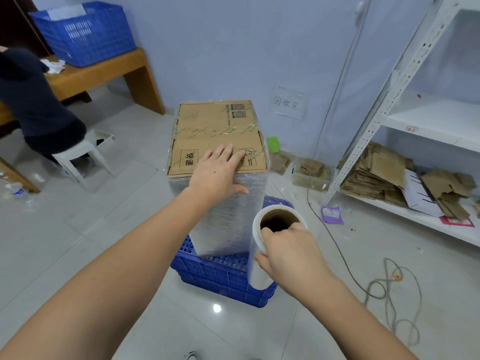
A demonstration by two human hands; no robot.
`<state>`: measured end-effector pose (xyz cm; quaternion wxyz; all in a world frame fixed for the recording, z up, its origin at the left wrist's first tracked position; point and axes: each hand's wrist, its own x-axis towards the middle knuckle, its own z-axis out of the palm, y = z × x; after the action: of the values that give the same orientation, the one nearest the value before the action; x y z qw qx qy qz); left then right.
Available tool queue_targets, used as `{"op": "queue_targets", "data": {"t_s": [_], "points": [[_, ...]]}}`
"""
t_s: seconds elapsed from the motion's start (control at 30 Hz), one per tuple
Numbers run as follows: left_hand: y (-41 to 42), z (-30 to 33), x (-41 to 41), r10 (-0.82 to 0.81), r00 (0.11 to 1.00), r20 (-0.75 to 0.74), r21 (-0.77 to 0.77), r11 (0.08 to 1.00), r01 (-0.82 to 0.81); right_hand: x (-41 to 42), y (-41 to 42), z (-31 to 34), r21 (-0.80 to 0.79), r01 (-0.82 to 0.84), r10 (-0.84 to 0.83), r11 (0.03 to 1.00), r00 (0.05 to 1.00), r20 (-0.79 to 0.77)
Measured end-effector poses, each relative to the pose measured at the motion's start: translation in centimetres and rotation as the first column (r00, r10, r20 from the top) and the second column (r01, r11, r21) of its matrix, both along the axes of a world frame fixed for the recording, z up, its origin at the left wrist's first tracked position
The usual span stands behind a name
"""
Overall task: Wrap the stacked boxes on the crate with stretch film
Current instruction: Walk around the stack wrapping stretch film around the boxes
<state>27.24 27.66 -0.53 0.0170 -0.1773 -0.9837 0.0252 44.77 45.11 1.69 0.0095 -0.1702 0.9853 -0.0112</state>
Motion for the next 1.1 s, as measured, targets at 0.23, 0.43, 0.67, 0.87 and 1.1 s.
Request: {"op": "queue_targets", "data": {"t_s": [0.23,0.43,0.67,0.87,1.1], "points": [[-5.7,2.2,-2.8,-0.343,0.935,0.084,0.023,0.939,0.343,-0.6,-3.7,-0.5,0.057,0.299,-0.297,0.953,0.954,-0.049],[-8.0,0.8,-4.4,-0.480,0.875,0.066,0.136,0.873,0.469,-2.1,-6.1,-0.2,0.033,0.528,-0.524,0.849,0.847,-0.088],[-7.9,0.3,-4.6,-0.491,0.867,0.084,0.140,0.868,0.477,-0.8,-6.8,-3.3,0.028,0.499,-0.487,0.866,0.855,-0.179],[-7.3,0.1,-4.9,-0.482,0.871,0.095,0.163,0.871,0.464,0.6,-8.5,-3.1,0.080,0.303,-0.275,0.950,0.928,-0.253],[-7.3,0.0,-4.7,-0.472,0.876,0.104,0.175,0.875,0.451,1.0,-11.5,-2.7,0.087,0.071,-0.051,0.994,0.976,-0.214]]}}
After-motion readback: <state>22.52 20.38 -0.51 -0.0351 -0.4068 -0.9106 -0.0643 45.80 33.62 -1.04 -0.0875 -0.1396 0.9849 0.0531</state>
